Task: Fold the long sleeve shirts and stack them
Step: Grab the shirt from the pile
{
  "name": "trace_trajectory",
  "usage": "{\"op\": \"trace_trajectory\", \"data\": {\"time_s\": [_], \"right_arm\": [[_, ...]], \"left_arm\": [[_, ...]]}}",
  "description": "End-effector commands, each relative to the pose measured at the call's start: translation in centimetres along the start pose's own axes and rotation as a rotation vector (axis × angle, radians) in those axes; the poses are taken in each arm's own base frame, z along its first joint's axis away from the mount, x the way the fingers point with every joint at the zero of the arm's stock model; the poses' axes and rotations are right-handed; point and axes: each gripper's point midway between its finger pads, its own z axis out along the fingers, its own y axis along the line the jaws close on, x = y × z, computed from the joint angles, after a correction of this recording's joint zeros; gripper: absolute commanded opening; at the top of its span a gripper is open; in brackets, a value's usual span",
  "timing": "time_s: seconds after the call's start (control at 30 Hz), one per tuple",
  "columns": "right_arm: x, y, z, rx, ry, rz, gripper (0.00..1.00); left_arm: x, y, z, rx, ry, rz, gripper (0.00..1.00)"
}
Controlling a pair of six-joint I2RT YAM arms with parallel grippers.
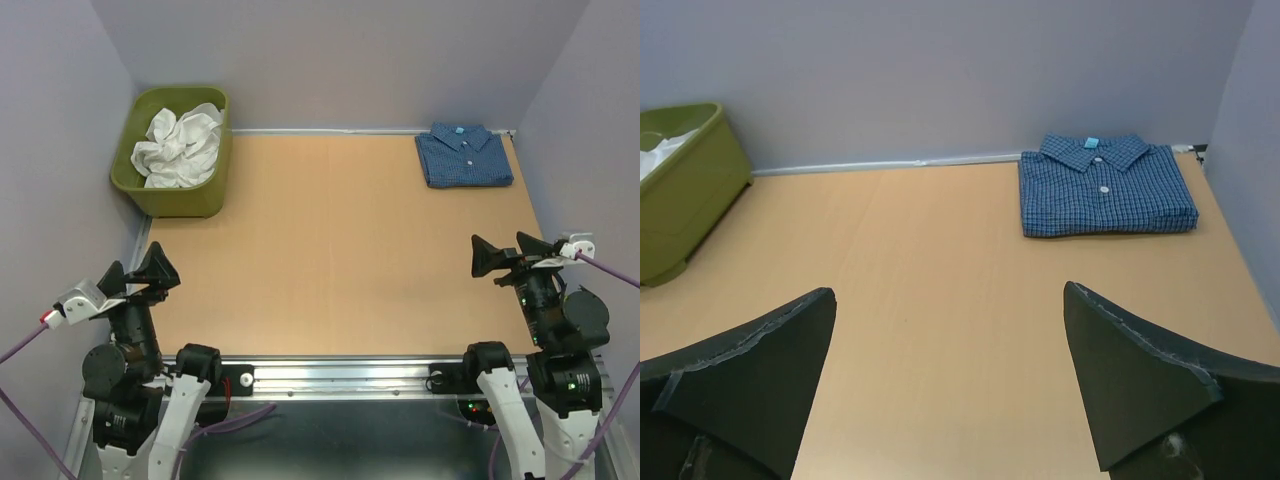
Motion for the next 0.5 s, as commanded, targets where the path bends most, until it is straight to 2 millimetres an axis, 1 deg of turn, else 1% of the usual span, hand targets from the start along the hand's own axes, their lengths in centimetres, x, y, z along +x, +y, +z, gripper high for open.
{"op": "trace_trajectory", "data": {"time_s": [0.0,0.13,0.27,0.3,0.33,0.37,0.4,0.43,0.47], "right_arm": [[-0.5,0.6,0.3,-0.029,-0.027,0.014,1.00],[-0.2,0.8,0.4,-0.038,-0.015,0.034,1.00],[1.0,1.3,0.8,-0.070,0.023,0.047,1.00],[1.3,1.3,0.9,-0.070,0.032,0.050,1.00],[1.4,1.3,0.9,-0.068,0.032,0.058,1.00],[1.5,1.3,0.8,-0.071,0.033,0.060,1.00],[1.8,1.3,0.8,-0.072,0.036,0.057,1.00],[2.0,1.3,0.7,-0.072,0.038,0.055,1.00],[2.1,1.1,0.8,-0.067,0.038,0.054,1.00]], "left_arm": [[0.0,-0.8,1.0,0.011,-0.005,-0.010,0.99],[0.4,-1.3,1.7,0.014,0.011,-0.014,0.99],[1.1,-3.1,3.1,0.055,0.058,-0.003,0.99],[2.2,-3.5,4.0,0.052,0.102,0.014,0.99],[2.7,-4.2,4.4,0.072,0.129,0.016,0.99],[3.7,-5.0,5.5,0.077,0.173,0.029,0.99],[4.5,-6.0,6.0,0.116,0.213,0.037,0.99],[4.5,-7.0,6.6,0.145,0.226,0.045,0.99],[5.2,-7.6,7.2,0.159,0.258,0.064,0.99]]}}
